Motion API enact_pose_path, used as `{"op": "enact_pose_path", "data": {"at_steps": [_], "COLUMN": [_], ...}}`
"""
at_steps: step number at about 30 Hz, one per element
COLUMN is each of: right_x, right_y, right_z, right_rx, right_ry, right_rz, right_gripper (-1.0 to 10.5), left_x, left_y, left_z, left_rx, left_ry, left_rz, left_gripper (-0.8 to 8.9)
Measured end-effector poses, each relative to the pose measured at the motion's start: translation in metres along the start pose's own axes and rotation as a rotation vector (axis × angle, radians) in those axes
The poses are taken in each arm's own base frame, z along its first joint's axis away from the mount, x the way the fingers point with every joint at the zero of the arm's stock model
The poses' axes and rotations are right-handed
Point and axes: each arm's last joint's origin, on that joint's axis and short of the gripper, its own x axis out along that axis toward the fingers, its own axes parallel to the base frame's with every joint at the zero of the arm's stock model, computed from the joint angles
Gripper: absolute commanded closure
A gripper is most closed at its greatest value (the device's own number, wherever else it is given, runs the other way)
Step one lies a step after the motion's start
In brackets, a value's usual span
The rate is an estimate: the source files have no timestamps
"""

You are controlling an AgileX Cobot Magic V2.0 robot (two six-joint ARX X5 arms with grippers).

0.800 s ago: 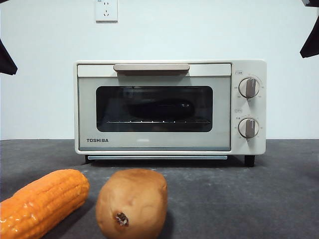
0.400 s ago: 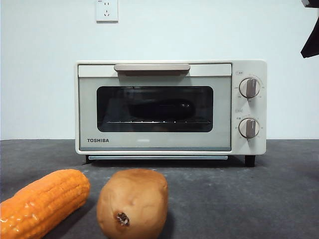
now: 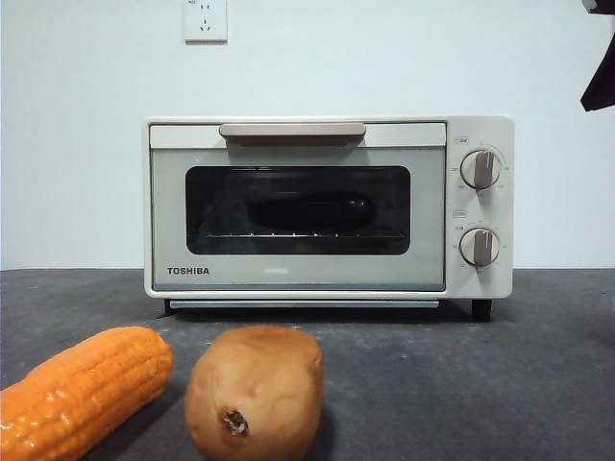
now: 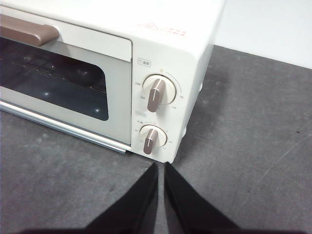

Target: Take the eggplant from the table,put the eggplant in the oven

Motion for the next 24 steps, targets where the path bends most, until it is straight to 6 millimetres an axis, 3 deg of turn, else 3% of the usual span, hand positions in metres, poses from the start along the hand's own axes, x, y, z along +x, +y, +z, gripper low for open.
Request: {"op": "enact_pose_path", "data": {"at_steps": [7, 24], "right_x": [0.000, 0.000], "right_y": [0.000, 0.000], "right_z": [0.000, 0.000], "right_rx": [0.000, 0.000], "right_ry": [0.000, -0.003], "right_rz": [0.000, -0.007], "right_gripper": [9.4, 9.4], "left_x": [-0.003, 0.002], "left_y": [0.005, 0.007], "left_z": [-0.020, -0.047], "left_rx": [0.003, 0.015], "left_ry": [0.005, 0.086], "left_rz": [0.030, 0.036], "left_gripper": [8.10, 8.10]}}
